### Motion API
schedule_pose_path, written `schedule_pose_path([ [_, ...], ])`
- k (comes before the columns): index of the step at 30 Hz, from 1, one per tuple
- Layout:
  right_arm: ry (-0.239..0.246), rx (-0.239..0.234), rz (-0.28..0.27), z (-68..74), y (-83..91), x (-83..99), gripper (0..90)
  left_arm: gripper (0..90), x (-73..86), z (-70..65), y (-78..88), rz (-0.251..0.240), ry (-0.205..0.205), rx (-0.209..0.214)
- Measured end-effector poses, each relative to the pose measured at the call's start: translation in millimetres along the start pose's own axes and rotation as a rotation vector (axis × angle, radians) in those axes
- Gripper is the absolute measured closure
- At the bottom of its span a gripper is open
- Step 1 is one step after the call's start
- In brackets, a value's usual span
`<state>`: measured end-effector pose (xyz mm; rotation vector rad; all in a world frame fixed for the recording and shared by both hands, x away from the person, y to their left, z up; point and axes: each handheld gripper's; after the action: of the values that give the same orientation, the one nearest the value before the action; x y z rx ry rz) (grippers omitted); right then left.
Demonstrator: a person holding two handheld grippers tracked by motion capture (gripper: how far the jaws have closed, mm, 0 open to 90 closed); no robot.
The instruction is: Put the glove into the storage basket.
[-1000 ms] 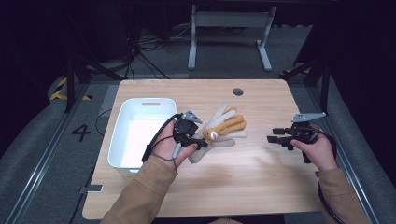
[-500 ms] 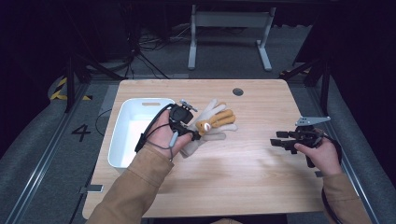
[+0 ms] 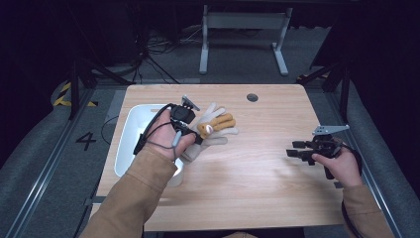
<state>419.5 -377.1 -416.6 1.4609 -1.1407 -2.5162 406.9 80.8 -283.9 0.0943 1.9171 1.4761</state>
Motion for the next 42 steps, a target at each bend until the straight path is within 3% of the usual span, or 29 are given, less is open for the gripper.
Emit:
schedule_pose_path([
  [5,0.007,-0.026,0.007,0.5,-4.7,-2.1,43.5,75.6,1.1,5.2,5.8,0.011,0.018,-0.027],
  [14,0.03,-0.061,0.026,0.1,-20.0,-12.1,43.5,75.6,8.5,18.8,21.3,-0.006,0.089,-0.069],
  [22,0.04,-0.073,0.032,-2.3,-28.3,-24.7,43.2,75.6,19.6,32.9,36.7,-0.01,0.167,-0.11],
  [25,0.044,-0.083,0.039,-3.6,-33.3,-29.1,43.2,75.6,21.8,38.0,42.0,0.0,0.216,-0.114],
  [26,0.044,-0.083,0.04,-3.8,-34.4,-29.7,43.2,75.6,21.8,38.0,42.0,0.0,0.216,-0.114],
  [31,0.042,-0.09,0.043,-3.8,-36.9,-30.5,43.1,75.4,22.6,47.7,46.8,-0.004,0.294,-0.133],
  [33,0.043,-0.091,0.044,-3.7,-36.8,-30.4,42.9,75.4,22.5,49.4,47.1,-0.001,0.301,-0.145],
  [35,0.047,-0.09,0.045,-3.7,-35.9,-30.3,42.5,75.4,22.3,53.3,47.2,0.005,0.336,-0.168],
  [42,0.044,-0.087,0.043,-4.0,-34.3,-28.9,42.4,75.4,21.7,58.7,48.3,0.012,0.381,-0.179],
])
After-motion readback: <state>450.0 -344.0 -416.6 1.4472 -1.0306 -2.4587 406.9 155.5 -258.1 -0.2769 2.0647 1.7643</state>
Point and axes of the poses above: each handheld gripper's, and its own axes: y roughly backward along the jaws, x roughly out of its underside, z roughly to its left, and after that the axes turned 10 degrees about -x, right-handed
